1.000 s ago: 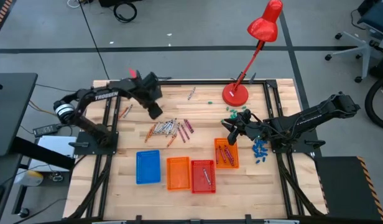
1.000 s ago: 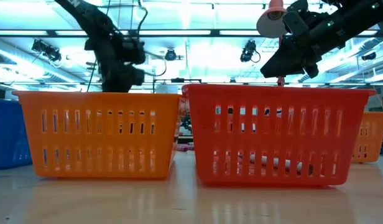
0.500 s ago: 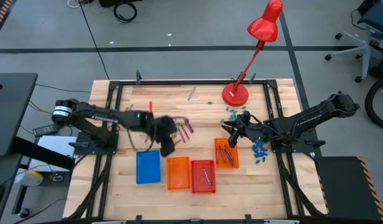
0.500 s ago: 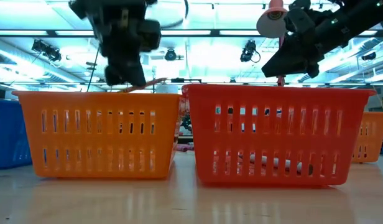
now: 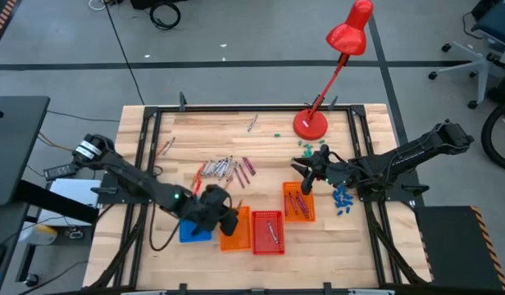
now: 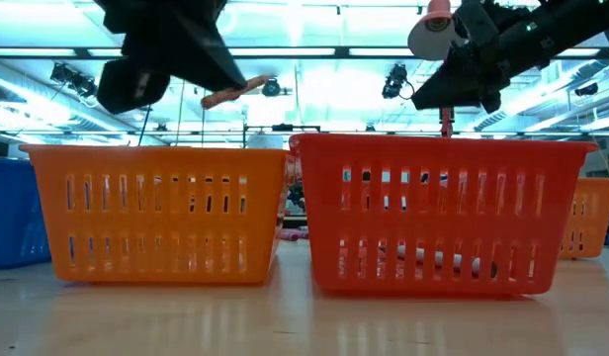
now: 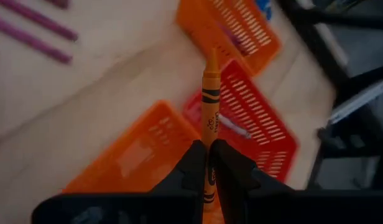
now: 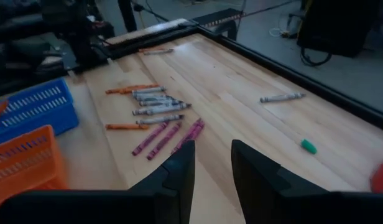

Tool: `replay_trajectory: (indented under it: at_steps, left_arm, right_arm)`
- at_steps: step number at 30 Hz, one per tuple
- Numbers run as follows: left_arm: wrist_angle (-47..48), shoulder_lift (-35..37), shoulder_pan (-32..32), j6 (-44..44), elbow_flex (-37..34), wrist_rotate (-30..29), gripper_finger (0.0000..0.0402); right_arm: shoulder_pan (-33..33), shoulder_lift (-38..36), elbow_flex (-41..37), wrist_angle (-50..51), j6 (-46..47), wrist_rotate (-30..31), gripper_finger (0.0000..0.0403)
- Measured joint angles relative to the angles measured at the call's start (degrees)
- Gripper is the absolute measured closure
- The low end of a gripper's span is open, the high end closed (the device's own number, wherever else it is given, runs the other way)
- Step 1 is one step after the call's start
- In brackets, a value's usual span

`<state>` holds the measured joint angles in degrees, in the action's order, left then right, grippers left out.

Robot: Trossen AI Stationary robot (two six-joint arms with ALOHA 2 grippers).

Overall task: Sort crayons
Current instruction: Put the orange crayon into the left orange bin

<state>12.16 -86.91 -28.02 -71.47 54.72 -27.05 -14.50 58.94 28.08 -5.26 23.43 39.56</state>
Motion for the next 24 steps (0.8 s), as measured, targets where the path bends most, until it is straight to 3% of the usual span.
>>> replay_trajectory:
  at_steps: [5,16,24]
  left_arm:
    - [-5.30,-5.50,-2.01,-7.84,-0.02,-0.24,0.0367]
    - [-0.78,-7.30,-4.82,-16.63,0.03,-2.70,0.0353]
    - [0.09,-7.30,-5.06,-17.92,0.07,-2.75,0.0291]
  right_arm:
    - [-0.01,0.11,0.08,-1.82,-2.91,-3.25,0.0293]
    - [-0.02,1.41,0.10,-4.92,-8.62,-6.86,0.0293]
    - [0.11,1.81,0.06,-5.69,-10.54,-9.05,0.0293]
